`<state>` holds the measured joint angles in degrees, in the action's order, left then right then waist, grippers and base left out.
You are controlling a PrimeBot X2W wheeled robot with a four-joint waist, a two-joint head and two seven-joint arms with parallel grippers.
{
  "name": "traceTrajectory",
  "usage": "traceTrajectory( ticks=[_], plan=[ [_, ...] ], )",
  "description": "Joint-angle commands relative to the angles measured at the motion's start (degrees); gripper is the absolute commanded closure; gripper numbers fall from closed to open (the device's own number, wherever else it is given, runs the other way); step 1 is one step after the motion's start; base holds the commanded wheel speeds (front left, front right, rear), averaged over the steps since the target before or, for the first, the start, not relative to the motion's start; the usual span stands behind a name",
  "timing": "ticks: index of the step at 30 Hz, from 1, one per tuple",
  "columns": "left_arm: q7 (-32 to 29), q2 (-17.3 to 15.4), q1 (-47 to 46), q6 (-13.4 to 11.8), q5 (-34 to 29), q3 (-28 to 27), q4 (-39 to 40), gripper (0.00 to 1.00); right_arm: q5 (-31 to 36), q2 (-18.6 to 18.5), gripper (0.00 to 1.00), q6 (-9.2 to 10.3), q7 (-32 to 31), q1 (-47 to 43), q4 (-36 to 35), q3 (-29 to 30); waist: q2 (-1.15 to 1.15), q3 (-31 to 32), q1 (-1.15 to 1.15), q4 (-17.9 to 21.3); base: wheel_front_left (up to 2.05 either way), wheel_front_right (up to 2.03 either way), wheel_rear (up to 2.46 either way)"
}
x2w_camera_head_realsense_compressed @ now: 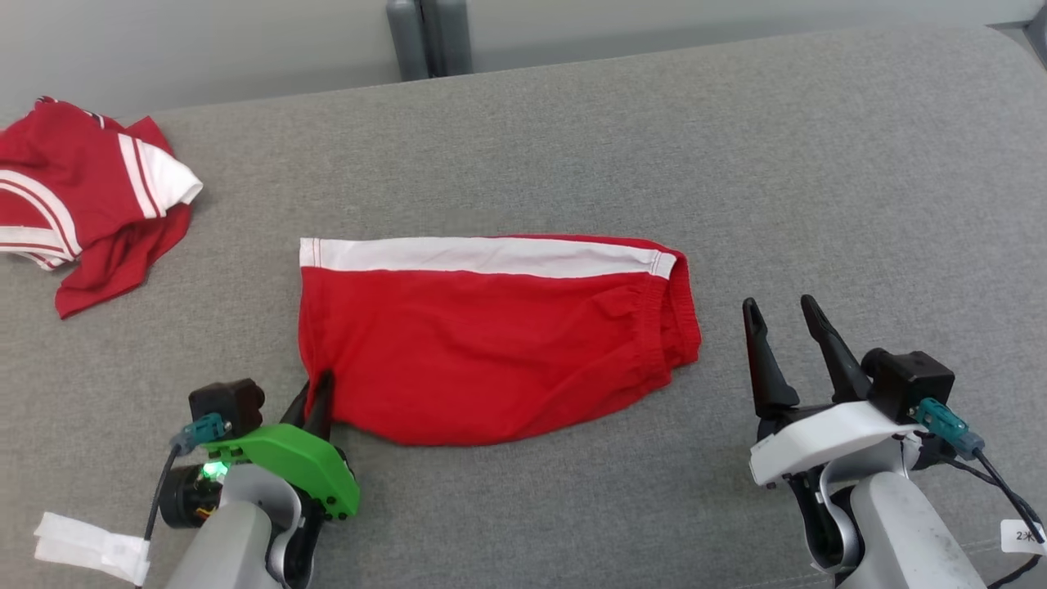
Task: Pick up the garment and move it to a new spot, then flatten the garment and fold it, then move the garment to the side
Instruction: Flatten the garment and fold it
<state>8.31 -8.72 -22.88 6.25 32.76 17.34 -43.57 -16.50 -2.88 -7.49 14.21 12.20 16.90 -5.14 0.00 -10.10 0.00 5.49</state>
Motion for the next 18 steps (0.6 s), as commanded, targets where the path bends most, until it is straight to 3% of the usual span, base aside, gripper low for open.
traceTrajectory(
  ticks=[1, 10, 12, 13, 18],
  plan=[
    [-0.1, 0.0, 2.3, -0.6, 0.7, -0.1, 1.9, 1.00, 0.6, -0.1, 0.00, 0.00, -0.3, -1.0, 0.0, 0.5, 0.00, 1.1, 0.00, -1.3, 0.00, 0.00, 0.00],
    [-2.5, 0.2, 12.5, -4.5, 2.2, -0.3, 14.9, 0.97, 2.3, -0.2, 0.00, 0.00, -2.7, -2.1, -0.3, 2.5, 0.00, 2.9, 0.00, -3.0, 0.00, 0.00, 0.00],
    [-2.6, 0.0, 13.8, -5.4, 2.0, -0.3, 16.8, 0.20, 2.7, -0.2, 0.00, 0.00, -3.2, -2.3, -0.4, 2.6, 0.00, 3.1, 0.00, -3.2, 0.00, 0.00, 0.00],
    [-2.3, -0.1, 14.4, -5.9, 1.8, -0.4, 17.8, 0.00, 2.7, -0.2, 0.00, 0.00, -3.4, -2.4, -0.4, 2.7, 0.00, 3.3, 0.00, -3.3, 0.00, 0.00, 0.00],
    [0.7, -0.7, 15.8, -7.6, 0.1, -0.6, 21.1, 0.00, 3.0, -0.2, 0.00, 0.00, -4.2, -2.7, -0.5, 2.8, 0.00, 4.1, 0.00, -3.7, 0.00, 0.00, 0.00]
  ],
)
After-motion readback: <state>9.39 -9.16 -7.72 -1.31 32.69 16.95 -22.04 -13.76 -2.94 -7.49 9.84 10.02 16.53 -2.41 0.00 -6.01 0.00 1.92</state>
